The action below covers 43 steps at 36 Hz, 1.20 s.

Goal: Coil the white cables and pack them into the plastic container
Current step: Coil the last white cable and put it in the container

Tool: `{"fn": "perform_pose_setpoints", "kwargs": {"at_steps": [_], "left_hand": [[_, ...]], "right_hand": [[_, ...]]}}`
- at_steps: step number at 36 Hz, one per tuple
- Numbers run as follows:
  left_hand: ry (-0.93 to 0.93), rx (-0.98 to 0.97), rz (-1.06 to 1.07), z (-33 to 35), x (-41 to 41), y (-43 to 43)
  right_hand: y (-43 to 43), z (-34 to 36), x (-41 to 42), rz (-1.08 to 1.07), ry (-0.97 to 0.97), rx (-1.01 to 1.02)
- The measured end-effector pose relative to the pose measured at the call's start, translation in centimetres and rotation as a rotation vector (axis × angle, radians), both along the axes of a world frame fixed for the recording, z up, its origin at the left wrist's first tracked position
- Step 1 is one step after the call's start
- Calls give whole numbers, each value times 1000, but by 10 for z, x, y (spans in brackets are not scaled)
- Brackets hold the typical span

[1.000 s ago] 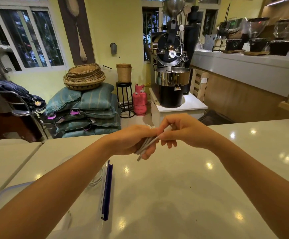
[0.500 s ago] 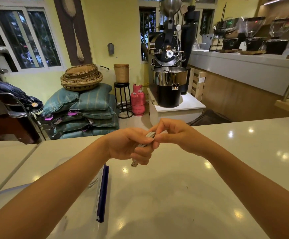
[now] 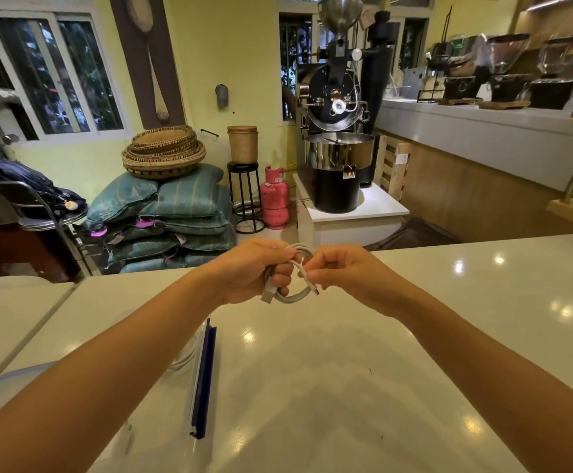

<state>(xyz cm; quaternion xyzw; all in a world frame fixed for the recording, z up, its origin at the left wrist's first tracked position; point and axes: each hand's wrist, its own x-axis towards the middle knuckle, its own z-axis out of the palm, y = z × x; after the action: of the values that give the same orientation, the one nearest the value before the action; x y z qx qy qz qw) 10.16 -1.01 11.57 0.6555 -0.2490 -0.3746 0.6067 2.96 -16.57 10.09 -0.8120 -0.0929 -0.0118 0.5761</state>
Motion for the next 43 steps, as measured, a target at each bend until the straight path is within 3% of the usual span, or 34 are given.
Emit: {"fn": "perform_pose_setpoints", "kwargs": {"at_steps": [20, 30, 38, 40, 43], "left_hand": [[-2, 61, 233, -20, -9, -14], [-78, 80, 238, -17, -10, -10], [-208, 89, 232, -18, -7, 0], [-234, 86, 243, -19, -7, 1], [-266, 93, 259, -22, -7, 2]], "right_hand": [[21, -20, 6, -175, -5, -165], [21, -25, 11, -293, -267, -310], [23, -15, 14, -219, -82, -19], [26, -16, 15, -215, -103, -114], [33, -20, 17, -304, -260, -470]]}}
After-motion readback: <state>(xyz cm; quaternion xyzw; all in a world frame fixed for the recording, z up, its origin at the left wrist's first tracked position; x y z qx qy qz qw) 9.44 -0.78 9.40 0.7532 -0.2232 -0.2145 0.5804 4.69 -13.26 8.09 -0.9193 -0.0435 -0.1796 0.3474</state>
